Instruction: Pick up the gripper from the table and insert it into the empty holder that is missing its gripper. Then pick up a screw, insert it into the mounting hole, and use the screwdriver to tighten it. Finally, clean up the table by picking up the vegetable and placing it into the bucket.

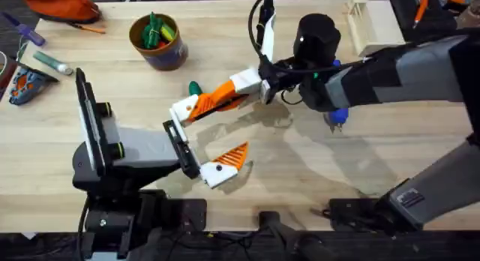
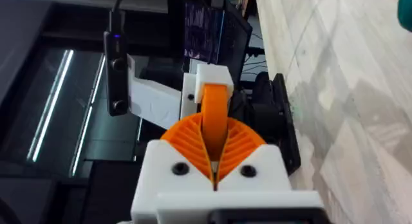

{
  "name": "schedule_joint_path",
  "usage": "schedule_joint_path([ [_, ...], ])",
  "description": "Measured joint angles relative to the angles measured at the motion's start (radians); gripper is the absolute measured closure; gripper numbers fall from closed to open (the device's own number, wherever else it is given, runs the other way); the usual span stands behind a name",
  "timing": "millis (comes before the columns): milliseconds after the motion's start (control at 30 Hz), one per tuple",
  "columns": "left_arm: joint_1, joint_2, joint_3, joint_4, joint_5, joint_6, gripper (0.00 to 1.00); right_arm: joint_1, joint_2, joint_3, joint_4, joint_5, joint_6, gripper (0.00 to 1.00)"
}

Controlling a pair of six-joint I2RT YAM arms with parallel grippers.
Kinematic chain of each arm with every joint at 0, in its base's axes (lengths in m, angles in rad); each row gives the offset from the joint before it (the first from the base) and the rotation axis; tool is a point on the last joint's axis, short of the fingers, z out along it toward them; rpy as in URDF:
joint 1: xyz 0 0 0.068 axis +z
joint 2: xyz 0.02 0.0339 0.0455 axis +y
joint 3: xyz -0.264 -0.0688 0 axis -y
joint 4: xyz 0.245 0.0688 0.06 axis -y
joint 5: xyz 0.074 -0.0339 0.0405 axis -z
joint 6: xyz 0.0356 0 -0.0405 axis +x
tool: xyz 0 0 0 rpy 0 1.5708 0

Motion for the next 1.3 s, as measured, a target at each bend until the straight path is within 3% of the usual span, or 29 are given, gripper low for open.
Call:
schedule_joint_path([
  [1300,0.000,0.000,0.000,0.000,-0.004,0.000,0.015,0.039,0.000,0.009,-0.001,0.042,0.004,0.993],
])
